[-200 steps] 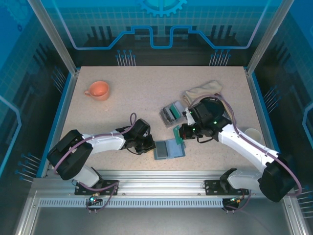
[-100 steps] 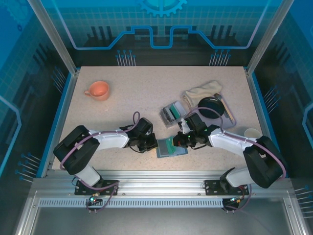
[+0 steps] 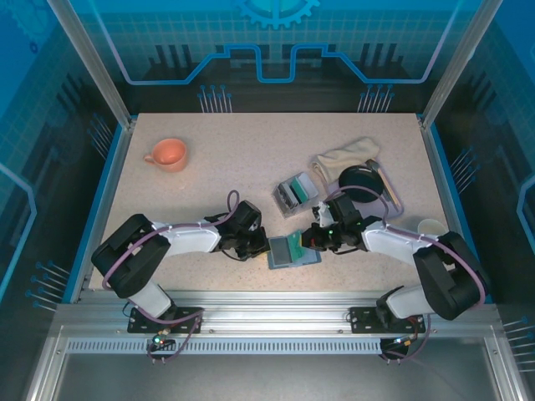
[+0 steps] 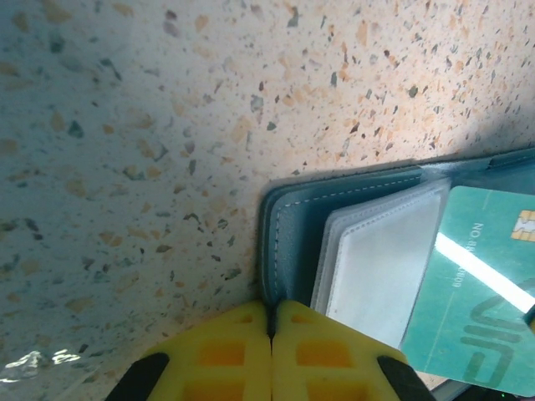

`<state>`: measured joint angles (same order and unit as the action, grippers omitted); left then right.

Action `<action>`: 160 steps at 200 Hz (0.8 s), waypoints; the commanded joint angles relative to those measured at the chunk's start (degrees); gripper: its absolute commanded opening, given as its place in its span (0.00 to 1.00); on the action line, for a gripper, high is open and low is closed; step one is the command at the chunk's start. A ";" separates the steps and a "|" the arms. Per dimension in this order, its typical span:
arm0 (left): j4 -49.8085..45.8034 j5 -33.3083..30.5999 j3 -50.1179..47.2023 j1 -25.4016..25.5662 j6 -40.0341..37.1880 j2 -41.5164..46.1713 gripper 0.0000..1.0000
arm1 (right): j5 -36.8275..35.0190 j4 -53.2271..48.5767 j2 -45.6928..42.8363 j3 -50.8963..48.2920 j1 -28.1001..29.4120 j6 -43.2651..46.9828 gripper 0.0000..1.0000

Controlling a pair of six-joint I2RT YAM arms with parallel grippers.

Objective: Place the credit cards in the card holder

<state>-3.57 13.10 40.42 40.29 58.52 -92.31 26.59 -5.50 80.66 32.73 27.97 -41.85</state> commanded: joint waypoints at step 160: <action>-1.35 -1.05 1.36 0.29 0.19 -1.82 0.05 | 3.29 -0.89 2.39 -2.04 -0.57 4.26 0.00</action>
<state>-4.03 13.17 40.80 40.29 58.52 -92.58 29.23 -1.23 84.88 31.92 28.69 -40.14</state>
